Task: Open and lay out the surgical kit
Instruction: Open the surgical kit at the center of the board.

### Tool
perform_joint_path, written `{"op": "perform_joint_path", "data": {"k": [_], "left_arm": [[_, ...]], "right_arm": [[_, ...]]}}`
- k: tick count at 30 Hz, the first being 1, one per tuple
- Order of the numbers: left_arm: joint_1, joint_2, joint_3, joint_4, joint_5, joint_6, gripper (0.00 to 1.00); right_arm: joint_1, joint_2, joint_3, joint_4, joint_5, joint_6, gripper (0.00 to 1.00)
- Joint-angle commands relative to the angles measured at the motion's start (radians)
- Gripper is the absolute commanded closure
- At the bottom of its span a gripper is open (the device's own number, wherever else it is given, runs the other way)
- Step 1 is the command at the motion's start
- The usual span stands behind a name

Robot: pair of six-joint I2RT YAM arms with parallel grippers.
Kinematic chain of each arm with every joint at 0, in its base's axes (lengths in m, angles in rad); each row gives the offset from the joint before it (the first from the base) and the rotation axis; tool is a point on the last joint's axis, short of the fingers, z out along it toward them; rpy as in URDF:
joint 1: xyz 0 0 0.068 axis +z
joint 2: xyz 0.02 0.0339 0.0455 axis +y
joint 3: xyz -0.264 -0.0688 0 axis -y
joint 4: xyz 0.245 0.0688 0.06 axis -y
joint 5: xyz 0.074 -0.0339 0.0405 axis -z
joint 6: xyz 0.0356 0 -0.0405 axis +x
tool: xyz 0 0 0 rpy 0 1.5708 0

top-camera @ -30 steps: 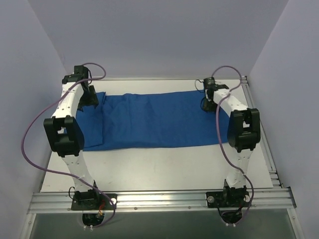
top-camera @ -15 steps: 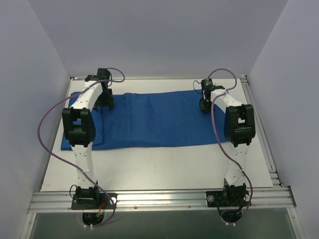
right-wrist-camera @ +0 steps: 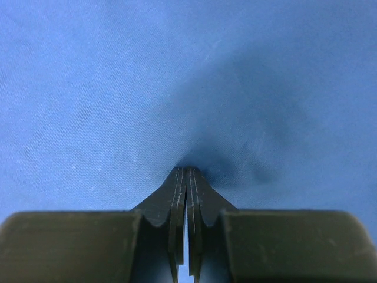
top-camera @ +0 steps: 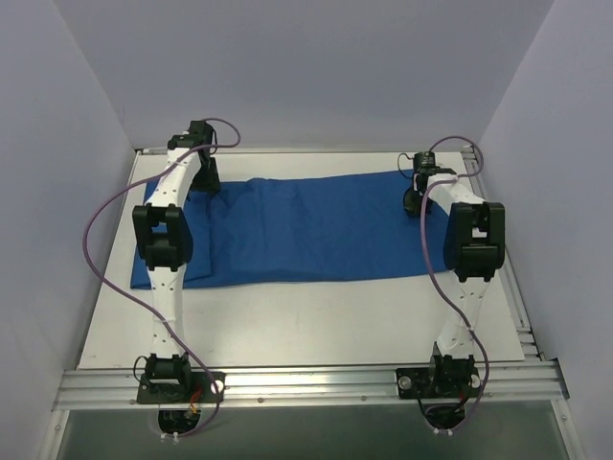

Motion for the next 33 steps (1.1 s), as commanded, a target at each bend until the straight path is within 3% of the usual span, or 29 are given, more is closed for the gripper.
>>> {"op": "perform_joint_path", "data": {"k": [1, 6, 19, 20, 26, 29, 33], "left_arm": [[-0.02, 0.061, 0.117, -0.06, -0.002, -0.014, 0.3], [-0.029, 0.156, 0.265, -0.085, -0.001, -0.025, 0.3], [-0.045, 0.179, 0.271, -0.051, 0.01, -0.036, 0.35], [-0.042, 0.178, 0.271, -0.051, 0.005, -0.034, 0.41], [-0.013, 0.133, 0.268, -0.034, 0.015, -0.03, 0.54], [0.001, 0.11, 0.269, -0.022, 0.048, -0.022, 0.66], [0.021, 0.105, 0.272, -0.018, 0.076, -0.017, 0.94]], "right_arm": [[-0.054, 0.101, -0.059, -0.166, 0.144, -0.03, 1.0], [-0.057, 0.102, -0.039, -0.188, 0.167, -0.042, 1.0], [-0.066, 0.101, -0.042, -0.192, 0.187, -0.051, 1.0], [-0.071, 0.101, -0.042, -0.194, 0.187, -0.051, 1.0], [-0.089, 0.104, -0.051, -0.194, 0.2, -0.053, 1.0], [-0.097, 0.109, -0.048, -0.199, 0.203, -0.054, 1.0], [-0.097, 0.112, -0.046, -0.2, 0.208, -0.054, 1.0]]}}
